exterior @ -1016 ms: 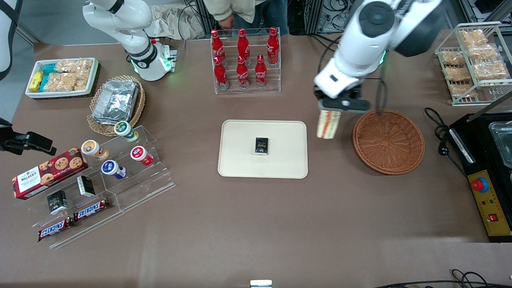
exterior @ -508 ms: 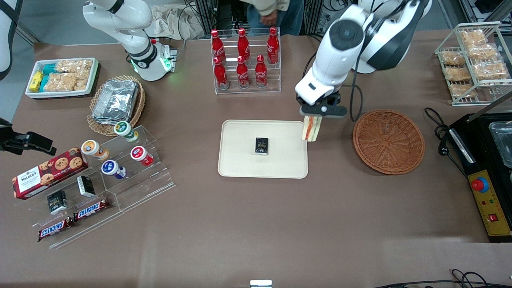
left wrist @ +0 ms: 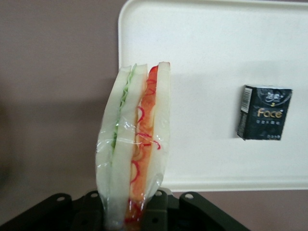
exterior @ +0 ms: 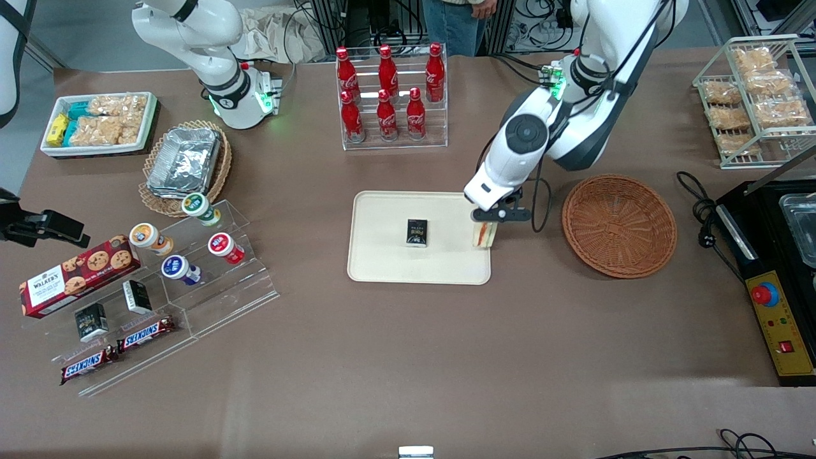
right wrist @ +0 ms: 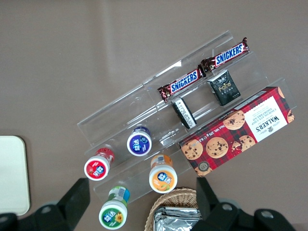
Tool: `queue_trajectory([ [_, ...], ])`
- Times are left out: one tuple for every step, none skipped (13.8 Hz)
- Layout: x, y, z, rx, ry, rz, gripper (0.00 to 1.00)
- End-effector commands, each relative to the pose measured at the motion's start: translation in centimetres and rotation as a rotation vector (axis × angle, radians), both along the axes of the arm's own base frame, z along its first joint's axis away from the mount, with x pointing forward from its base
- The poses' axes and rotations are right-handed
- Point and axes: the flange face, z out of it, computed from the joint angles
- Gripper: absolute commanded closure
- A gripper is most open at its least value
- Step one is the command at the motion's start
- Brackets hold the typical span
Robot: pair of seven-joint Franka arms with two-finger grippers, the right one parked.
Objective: Place sandwich from basket to tray
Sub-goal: 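Lower the sandwich onto the white tray beside the black tissue pack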
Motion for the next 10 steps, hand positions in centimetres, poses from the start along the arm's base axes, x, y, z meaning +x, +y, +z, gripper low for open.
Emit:
queue_trajectory([
  [0.3,-0.9,-2.1,-0.012,-0.003,0.005,1.0],
  [0.4,-1.0,-2.9,-0.017,-0.009,0.002,1.0],
  [0.4,-1.1,-3.7,-0.03,-0.016,0.014,1.0],
  [0.4,-1.3,-4.3,-0.034,-0.017,0.027,1.0],
  [0.4,-1.3,-4.6,-0.022,-0.022,0.027,1.0],
  [0.2,-1.6,-4.8,-0.005,-0.033,0.02,1.0],
  [0.0,-1.7,-5.0,0.008,-0.039,0.023,0.56],
  [-0.1,-1.8,-5.5,0.016,-0.037,0.02,0.01],
  [-0.2,-1.8,-5.6,0.021,-0.04,0.019,0.0],
  [-0.1,-1.8,-5.5,0.021,-0.041,0.026,0.0],
])
